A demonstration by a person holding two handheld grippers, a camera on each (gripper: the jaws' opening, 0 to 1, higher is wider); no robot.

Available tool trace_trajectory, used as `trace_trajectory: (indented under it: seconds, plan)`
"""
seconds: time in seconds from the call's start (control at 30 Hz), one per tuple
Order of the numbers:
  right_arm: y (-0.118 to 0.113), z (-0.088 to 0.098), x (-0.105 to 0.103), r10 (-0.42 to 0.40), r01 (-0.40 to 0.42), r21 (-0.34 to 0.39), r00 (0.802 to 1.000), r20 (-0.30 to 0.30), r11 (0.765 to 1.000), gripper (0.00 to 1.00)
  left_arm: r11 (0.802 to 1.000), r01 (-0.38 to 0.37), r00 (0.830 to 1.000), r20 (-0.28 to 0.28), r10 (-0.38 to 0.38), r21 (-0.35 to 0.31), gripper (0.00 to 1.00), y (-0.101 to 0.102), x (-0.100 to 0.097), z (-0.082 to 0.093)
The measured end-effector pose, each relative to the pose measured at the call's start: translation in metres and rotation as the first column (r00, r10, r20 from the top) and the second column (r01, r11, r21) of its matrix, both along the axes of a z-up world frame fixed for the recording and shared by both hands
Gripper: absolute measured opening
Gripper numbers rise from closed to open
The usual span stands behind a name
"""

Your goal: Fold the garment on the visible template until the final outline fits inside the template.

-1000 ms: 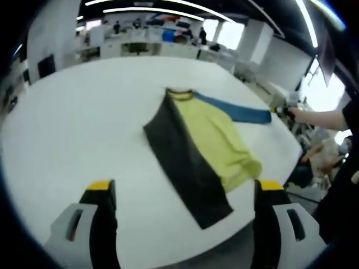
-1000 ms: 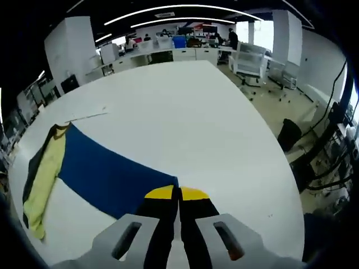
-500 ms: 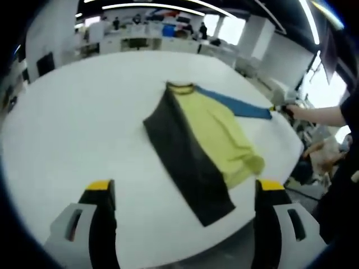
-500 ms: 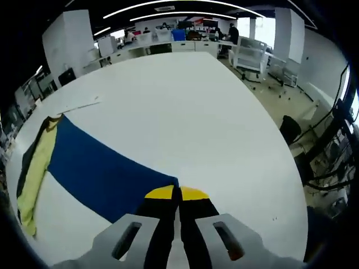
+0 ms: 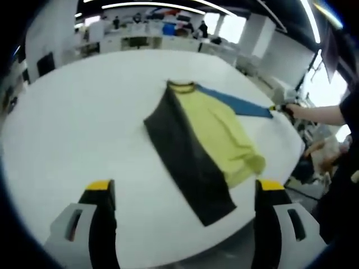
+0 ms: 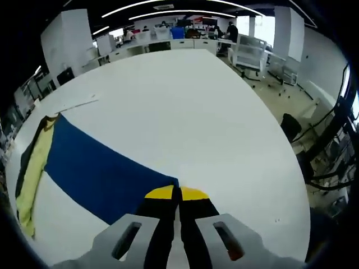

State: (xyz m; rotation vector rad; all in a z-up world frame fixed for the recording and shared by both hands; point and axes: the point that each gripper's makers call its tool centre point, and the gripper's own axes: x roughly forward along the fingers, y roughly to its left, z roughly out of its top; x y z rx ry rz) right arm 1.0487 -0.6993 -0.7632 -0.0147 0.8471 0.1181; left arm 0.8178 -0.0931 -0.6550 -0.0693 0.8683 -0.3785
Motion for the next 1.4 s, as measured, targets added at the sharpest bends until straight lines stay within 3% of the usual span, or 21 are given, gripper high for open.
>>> trace_trajectory:
  seconds: [0.13,0.27,0.43,0.63,0.77,1.0,1.23,1.4]
  plan:
    - [-0.004,0.001,-0.003,-0.016,0.015,-0.029,1.0,-0.017,0.999,0.01,1.0,-0.002,1.0,0.001,0.002,-0.002,0.99,-0.001,0.0,0.0]
    - [-0.012,0.008,-0.002,-0.102,0.102,0.035,0.995,-0.003,0.994,0.01,1.0,0.0,1.0,0.003,0.0,-0.003,0.99,-0.001,-0.001,0.001]
    - [-0.028,0.013,0.007,-0.104,0.103,0.032,0.995,0.007,0.994,0.01,1.0,0.0,1.0,0.015,0.0,-0.007,0.99,-0.002,0.0,0.005]
    - [-0.03,0.022,0.002,-0.086,0.086,0.019,0.996,0.017,0.996,0.03,1.0,0.002,0.999,0.038,-0.002,-0.018,0.99,-0.003,0.002,0.012]
    - [-0.016,0.028,0.005,-0.063,0.061,0.045,0.997,0.044,0.997,0.13,1.0,0.009,0.998,0.065,-0.007,-0.027,0.99,-0.003,0.006,0.021]
    - [0.022,0.048,-0.005,-0.009,0.002,0.097,0.998,0.064,0.995,0.22,0.999,0.025,0.994,0.107,-0.021,-0.033,0.99,-0.002,0.004,0.035]
    - [0.076,0.072,-0.036,0.05,-0.063,0.139,0.994,0.095,0.988,0.3,0.999,0.019,0.989,0.149,-0.012,-0.045,0.99,0.005,-0.004,0.044]
    - [0.113,0.096,-0.066,0.079,-0.098,0.151,0.989,0.125,0.984,0.44,0.999,0.014,0.984,0.181,-0.005,-0.046,0.99,0.009,-0.008,0.053]
